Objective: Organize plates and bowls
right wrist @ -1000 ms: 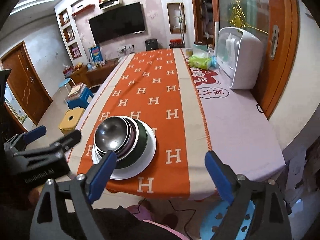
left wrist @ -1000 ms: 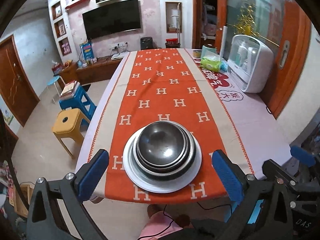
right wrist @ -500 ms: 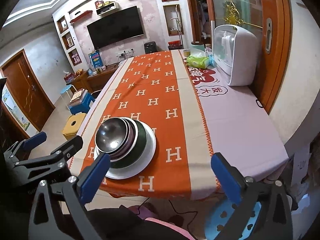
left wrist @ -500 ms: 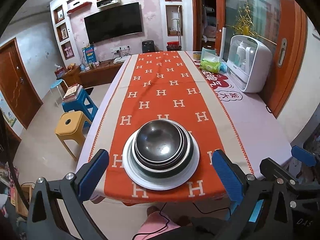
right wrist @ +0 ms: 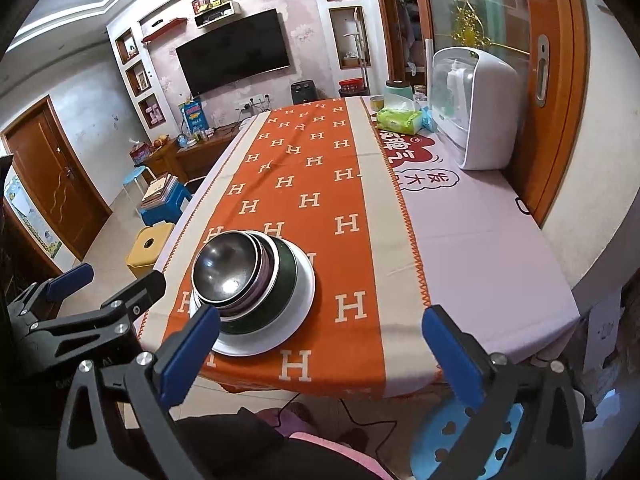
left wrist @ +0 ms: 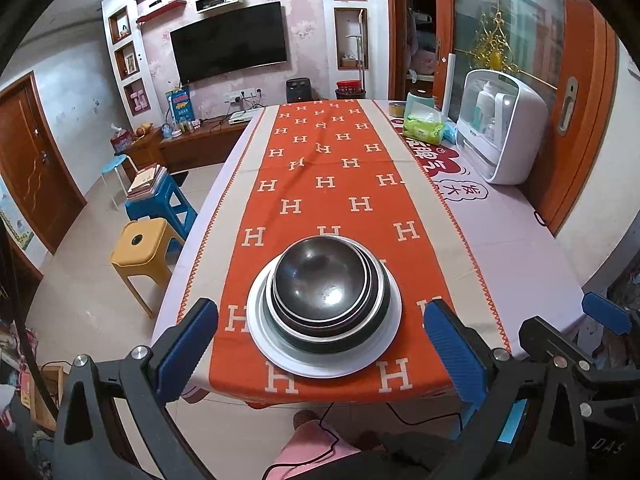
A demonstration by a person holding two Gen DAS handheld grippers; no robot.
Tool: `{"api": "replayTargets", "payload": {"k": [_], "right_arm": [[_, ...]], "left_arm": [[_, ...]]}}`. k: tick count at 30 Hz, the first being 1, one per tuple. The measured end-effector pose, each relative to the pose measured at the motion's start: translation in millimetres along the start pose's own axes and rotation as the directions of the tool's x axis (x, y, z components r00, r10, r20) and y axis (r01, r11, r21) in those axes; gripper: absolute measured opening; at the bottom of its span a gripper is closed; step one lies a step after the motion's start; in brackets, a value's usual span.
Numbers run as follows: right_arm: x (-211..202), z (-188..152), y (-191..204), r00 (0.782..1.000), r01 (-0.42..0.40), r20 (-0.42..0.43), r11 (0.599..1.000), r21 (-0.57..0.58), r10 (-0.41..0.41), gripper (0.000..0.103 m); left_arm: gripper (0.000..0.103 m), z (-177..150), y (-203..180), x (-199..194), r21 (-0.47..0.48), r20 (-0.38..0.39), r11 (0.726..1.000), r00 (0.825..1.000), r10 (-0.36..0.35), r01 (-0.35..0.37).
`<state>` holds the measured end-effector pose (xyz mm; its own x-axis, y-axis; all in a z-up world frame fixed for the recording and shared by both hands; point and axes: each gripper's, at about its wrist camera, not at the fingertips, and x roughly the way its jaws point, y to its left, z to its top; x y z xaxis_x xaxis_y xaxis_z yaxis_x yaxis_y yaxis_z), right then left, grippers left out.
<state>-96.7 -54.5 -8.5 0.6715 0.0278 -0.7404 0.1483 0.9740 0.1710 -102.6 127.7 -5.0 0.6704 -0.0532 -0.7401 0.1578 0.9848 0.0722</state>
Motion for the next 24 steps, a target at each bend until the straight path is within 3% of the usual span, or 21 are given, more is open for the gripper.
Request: {"api": "replayTargets", "payload": {"k": [24], "right_arm": [[9, 2, -6, 1.000, 0.002, -0.016, 1.000, 0.013, -0.002, 0.102]], "left_arm": [[0.102, 11, -8, 17, 0.023, -0.016, 1.000, 1.000, -0.014, 0.014]]}}
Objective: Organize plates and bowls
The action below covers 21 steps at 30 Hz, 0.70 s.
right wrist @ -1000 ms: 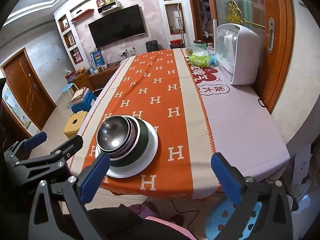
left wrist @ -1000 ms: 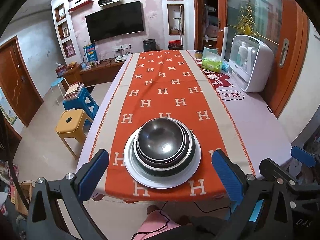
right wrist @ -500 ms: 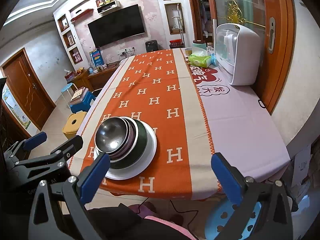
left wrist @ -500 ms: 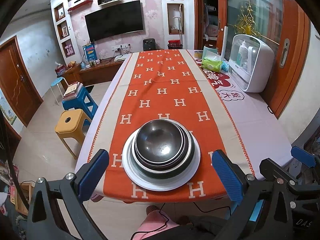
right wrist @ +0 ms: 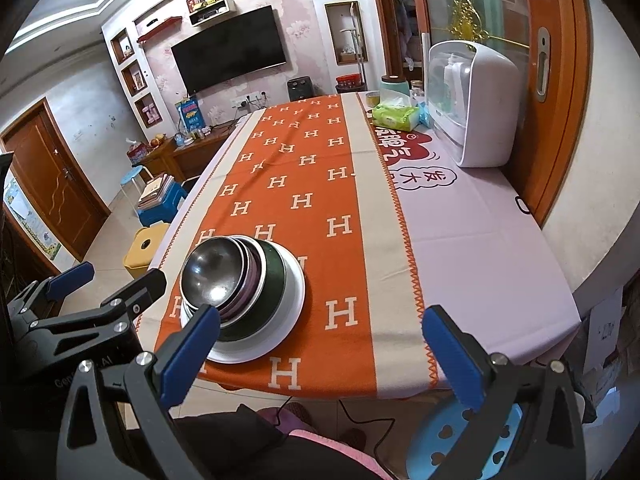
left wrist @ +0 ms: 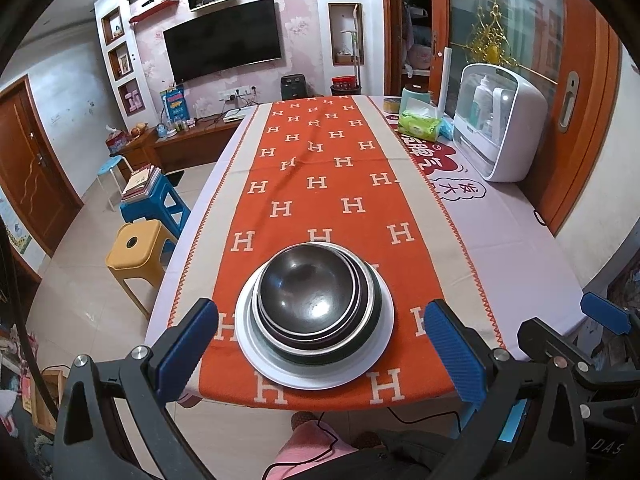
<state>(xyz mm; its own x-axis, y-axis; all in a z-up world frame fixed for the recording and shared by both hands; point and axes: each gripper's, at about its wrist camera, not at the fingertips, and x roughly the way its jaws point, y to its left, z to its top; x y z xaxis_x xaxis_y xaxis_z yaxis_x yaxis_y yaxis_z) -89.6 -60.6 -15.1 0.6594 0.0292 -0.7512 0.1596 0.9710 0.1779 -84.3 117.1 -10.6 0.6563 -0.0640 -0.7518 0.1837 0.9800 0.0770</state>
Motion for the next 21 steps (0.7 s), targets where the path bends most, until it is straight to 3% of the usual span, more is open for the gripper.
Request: {"api": "replayTargets", "payload": {"k": [21], "right_arm": [[26, 17, -23, 0.999, -0.001, -0.036, 1.000, 0.022, 0.002, 0.102]], "left_arm": [[0.102, 20, -12, 32, 0.018, -0.033, 1.000, 0.999, -0.005, 0.006]]}}
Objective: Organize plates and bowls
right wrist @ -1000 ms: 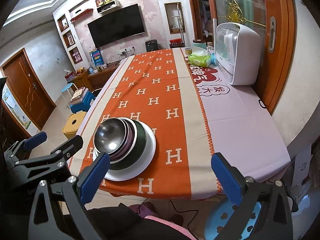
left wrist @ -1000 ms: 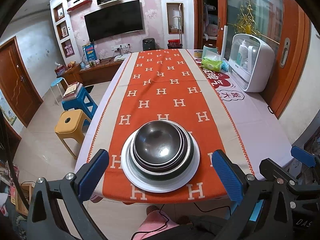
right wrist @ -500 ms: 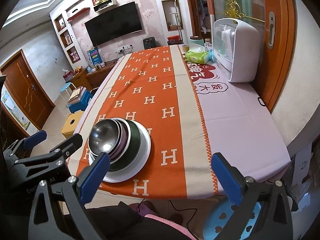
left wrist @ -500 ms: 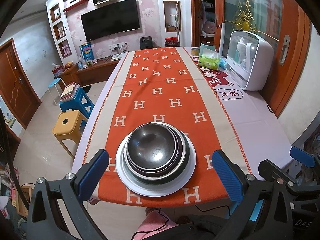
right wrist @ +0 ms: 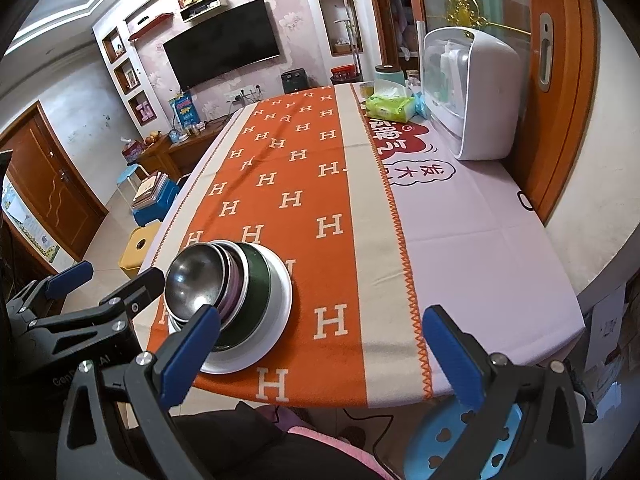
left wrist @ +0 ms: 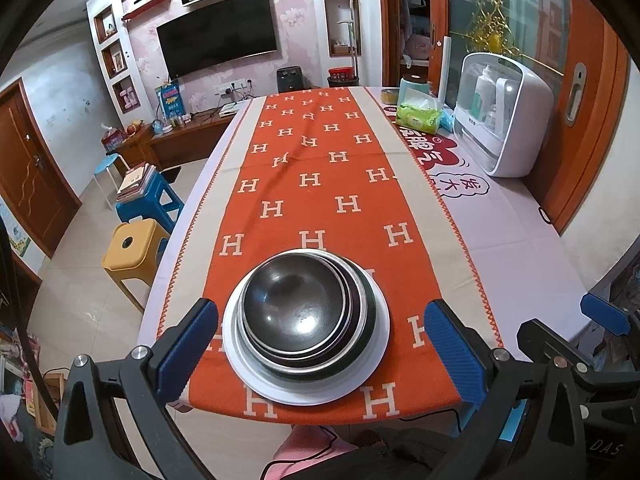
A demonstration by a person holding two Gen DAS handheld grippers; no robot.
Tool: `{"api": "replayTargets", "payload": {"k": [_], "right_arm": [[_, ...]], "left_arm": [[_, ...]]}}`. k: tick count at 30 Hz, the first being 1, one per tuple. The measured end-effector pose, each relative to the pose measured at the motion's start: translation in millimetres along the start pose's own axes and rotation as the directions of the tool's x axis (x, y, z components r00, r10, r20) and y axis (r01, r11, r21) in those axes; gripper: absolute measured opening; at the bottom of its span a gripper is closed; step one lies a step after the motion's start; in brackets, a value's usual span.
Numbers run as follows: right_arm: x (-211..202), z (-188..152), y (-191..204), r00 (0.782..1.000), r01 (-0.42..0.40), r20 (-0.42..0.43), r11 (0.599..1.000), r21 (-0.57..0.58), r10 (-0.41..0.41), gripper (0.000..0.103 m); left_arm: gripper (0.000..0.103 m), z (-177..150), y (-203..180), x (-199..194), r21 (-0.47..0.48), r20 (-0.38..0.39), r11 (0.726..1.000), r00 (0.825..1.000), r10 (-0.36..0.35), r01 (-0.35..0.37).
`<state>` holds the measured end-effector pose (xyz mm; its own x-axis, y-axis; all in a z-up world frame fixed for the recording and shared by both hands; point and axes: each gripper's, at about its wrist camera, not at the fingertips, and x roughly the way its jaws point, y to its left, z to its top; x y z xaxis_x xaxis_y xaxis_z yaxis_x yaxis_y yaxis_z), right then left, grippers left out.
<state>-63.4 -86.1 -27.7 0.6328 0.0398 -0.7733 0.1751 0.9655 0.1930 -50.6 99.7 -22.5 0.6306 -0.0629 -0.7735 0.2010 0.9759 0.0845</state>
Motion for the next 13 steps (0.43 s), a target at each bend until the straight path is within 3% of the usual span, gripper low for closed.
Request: {"api": "replayTargets", "payload": {"k": [13], "right_arm": [[6, 5, -3, 1.000, 0.001, -0.003, 1.000, 0.000, -0.001, 0.102]], "left_arm": [[0.102, 13, 0, 17, 0.001, -0.008, 1.000, 1.000, -0.001, 0.001]]}}
